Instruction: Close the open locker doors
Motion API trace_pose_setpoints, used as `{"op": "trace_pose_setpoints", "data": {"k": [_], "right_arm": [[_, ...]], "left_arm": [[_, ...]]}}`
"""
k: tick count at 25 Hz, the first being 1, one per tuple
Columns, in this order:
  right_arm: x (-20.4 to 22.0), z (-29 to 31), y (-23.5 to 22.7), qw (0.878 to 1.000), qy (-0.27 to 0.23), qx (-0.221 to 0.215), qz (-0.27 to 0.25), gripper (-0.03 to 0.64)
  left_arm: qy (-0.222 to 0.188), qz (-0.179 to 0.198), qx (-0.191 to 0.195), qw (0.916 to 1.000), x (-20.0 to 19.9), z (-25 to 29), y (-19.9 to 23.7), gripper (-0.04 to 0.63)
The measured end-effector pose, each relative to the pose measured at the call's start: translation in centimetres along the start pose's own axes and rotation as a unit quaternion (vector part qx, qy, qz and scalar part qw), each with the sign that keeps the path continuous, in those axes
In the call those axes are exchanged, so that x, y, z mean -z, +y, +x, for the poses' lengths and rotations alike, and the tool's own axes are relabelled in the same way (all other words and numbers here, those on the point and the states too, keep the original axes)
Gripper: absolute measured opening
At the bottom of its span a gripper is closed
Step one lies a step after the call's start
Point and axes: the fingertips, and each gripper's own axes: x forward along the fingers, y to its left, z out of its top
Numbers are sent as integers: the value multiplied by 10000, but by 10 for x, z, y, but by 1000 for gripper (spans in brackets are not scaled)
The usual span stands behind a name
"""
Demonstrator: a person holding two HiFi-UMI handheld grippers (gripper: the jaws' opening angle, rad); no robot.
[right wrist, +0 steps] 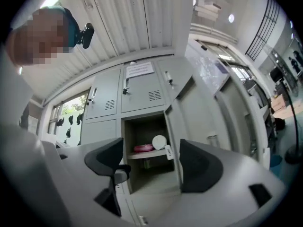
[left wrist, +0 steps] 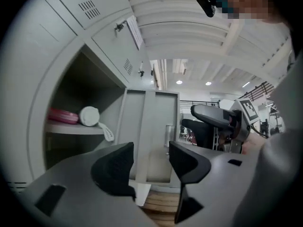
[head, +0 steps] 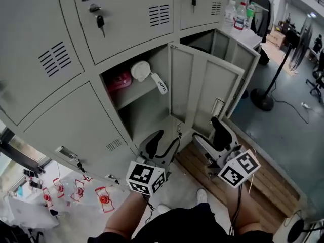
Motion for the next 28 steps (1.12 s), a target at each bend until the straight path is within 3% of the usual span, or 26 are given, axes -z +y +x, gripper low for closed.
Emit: {"op": "trace_pose_setpoints", "data": {"k": [5, 11, 19, 24, 28], "right_arm": [[-31, -52, -64, 9985, -159, 513, -80, 368], [-42, -71, -129, 9985, -147, 530, 75, 367], [-37, -63, -180, 9995, 14, 29, 304, 357], [-30, -52, -199, 9986, 150, -338, 386, 354], [-26, -43, -208, 9968, 230, -632, 430, 351]], "left_arm": [[93, 51, 447, 9989, 1, 60, -55, 274], [134, 167, 435, 9988, 5, 120, -95, 295], [129, 515, -174, 9984, 13, 175, -109, 312], [157, 954, -770, 9923, 21, 198, -106, 330], [191, 988, -1156, 9882, 23, 205, -99, 321]]}}
